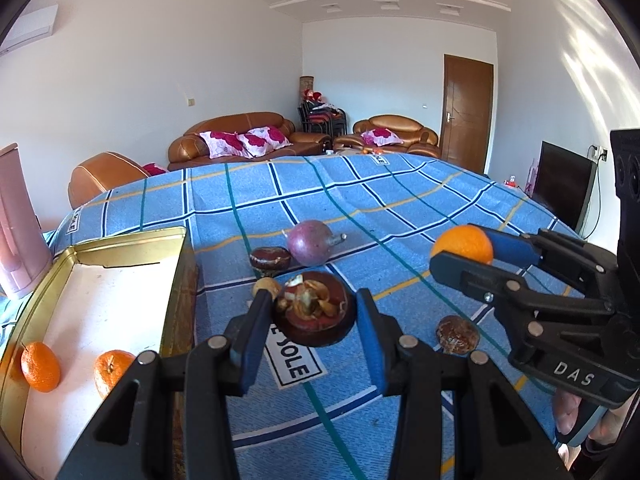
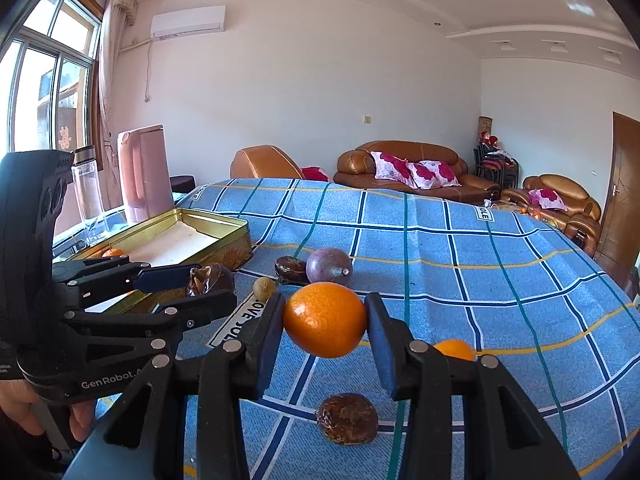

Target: Organize fruits

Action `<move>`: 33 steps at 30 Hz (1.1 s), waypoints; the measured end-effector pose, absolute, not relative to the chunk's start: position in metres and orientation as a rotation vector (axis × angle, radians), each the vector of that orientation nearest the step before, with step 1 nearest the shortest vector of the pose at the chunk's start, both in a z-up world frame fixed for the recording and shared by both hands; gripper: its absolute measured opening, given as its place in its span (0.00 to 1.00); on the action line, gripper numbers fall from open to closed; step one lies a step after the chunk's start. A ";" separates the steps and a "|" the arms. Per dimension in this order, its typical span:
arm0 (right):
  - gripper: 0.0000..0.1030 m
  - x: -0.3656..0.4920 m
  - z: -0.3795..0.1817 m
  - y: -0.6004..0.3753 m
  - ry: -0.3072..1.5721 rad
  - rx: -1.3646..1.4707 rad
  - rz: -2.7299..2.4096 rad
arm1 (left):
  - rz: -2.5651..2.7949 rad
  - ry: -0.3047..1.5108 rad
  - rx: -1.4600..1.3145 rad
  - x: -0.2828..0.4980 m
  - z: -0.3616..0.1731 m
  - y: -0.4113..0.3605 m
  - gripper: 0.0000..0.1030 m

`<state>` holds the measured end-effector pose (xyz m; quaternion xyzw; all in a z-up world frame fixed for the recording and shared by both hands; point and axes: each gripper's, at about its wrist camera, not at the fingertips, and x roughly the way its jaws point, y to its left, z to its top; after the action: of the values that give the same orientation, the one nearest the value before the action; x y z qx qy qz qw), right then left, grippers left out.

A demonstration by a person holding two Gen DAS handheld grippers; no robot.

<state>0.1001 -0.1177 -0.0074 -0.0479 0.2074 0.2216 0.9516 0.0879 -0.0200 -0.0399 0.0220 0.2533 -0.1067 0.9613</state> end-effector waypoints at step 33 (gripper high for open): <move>0.42 0.078 -0.001 -0.117 0.299 -0.121 0.476 | -0.162 0.337 0.039 0.058 -0.027 -0.013 0.43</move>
<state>0.0778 -0.1172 -0.0008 -0.0595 0.1477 0.2347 0.9589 0.0580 -0.0131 -0.0271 0.0192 0.1675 -0.0807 0.9824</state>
